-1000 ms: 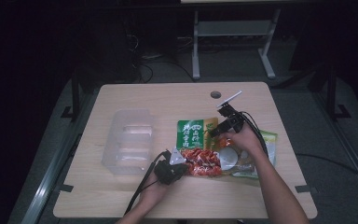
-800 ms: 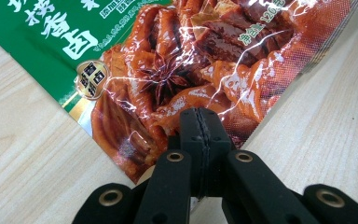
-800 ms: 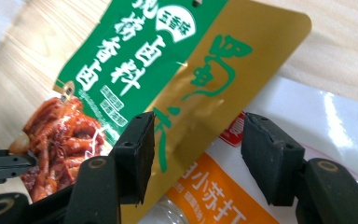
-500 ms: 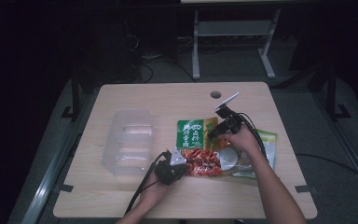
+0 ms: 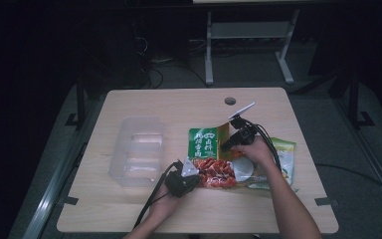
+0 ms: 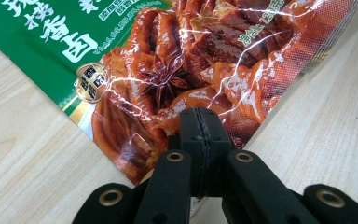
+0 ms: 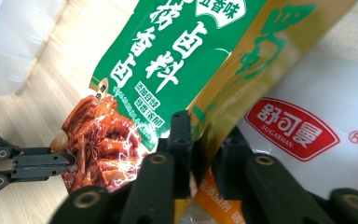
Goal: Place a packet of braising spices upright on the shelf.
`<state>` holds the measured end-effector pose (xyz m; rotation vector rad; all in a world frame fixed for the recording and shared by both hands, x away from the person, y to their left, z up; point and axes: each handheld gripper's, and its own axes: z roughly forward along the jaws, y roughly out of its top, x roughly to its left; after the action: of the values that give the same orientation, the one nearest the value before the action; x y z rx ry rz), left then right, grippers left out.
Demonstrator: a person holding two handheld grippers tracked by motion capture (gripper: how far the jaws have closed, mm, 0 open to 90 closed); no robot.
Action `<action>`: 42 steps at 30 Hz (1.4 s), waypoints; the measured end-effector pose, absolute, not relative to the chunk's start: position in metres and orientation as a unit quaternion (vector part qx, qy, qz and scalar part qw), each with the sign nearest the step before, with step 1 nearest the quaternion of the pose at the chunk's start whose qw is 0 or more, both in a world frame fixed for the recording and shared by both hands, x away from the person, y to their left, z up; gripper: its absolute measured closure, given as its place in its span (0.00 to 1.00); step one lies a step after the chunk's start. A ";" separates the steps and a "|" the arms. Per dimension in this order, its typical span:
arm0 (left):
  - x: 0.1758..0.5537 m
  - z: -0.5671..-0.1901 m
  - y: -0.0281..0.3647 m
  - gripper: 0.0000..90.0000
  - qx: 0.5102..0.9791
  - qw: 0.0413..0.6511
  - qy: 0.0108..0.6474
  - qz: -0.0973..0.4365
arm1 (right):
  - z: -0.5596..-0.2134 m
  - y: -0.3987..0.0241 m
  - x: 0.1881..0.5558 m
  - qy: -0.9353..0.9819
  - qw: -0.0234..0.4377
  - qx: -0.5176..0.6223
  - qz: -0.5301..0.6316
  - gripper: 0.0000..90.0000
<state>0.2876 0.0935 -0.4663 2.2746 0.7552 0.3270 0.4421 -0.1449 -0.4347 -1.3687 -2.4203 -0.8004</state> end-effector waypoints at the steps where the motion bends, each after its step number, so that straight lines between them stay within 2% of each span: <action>1: 0.288 -0.466 0.094 0.99 0.880 0.354 0.291 0.128 | -0.435 -0.145 0.442 -0.831 0.122 -0.468 -0.276 0.92; 6: 0.291 -0.465 0.098 0.93 0.875 0.361 0.303 0.111 | -0.429 -0.143 0.438 -0.836 0.111 -0.452 -0.289 0.99; 17: 0.296 -0.457 0.108 0.58 0.846 0.400 0.342 0.089 | -0.399 -0.149 0.419 -0.830 0.086 -0.418 -0.360 1.00; 18: 0.296 -0.455 0.110 0.58 0.841 0.406 0.348 0.085 | -0.395 -0.150 0.416 -0.830 0.082 -0.413 -0.367 1.00; 22: 0.299 -0.453 0.114 0.38 0.821 0.433 0.364 0.080 | -0.381 -0.152 0.401 -0.832 0.064 -0.386 -0.394 1.00; 23: 0.299 -0.452 0.115 0.29 0.815 0.438 0.370 0.079 | -0.375 -0.154 0.389 -0.834 0.055 -0.366 -0.409 1.00; 26: 0.300 -0.450 0.117 0.24 0.802 0.453 0.382 0.074 | -0.370 -0.156 0.380 -0.838 0.041 -0.345 -0.421 1.00; 29: 0.303 -0.450 0.119 0.23 0.783 0.474 0.398 0.057 | -0.363 -0.162 0.360 -0.841 0.014 -0.301 -0.449 1.00; 37: 0.307 -0.455 0.120 0.25 0.775 0.485 0.403 0.030 | -0.360 -0.171 0.345 -0.841 0.001 -0.263 -0.473 1.00; 38: 0.307 -0.456 0.120 0.27 0.775 0.490 0.399 0.021 | -0.361 -0.171 0.344 -0.839 0.004 -0.260 -0.479 1.00; 39: 0.309 -0.458 0.121 0.35 0.772 0.498 0.395 -0.001 | -0.361 -0.170 0.341 -0.838 0.006 -0.248 -0.486 1.00; 40: 0.309 -0.459 0.122 0.41 0.770 0.505 0.389 -0.008 | -0.361 -0.169 0.339 -0.837 0.008 -0.248 -0.487 1.00; 41: 0.309 -0.459 0.122 0.50 0.770 0.505 0.389 -0.008 | -0.361 -0.169 0.339 -0.837 0.008 -0.248 -0.487 1.00; 42: 0.308 -0.459 0.121 0.50 0.766 0.511 0.390 -0.010 | -0.361 -0.169 0.338 -0.838 0.007 -0.246 -0.488 1.00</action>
<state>0.3077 0.1215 -0.4587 1.8437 0.9395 -0.0232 0.3381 -0.1688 -0.3609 -0.7688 -2.6204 -1.5266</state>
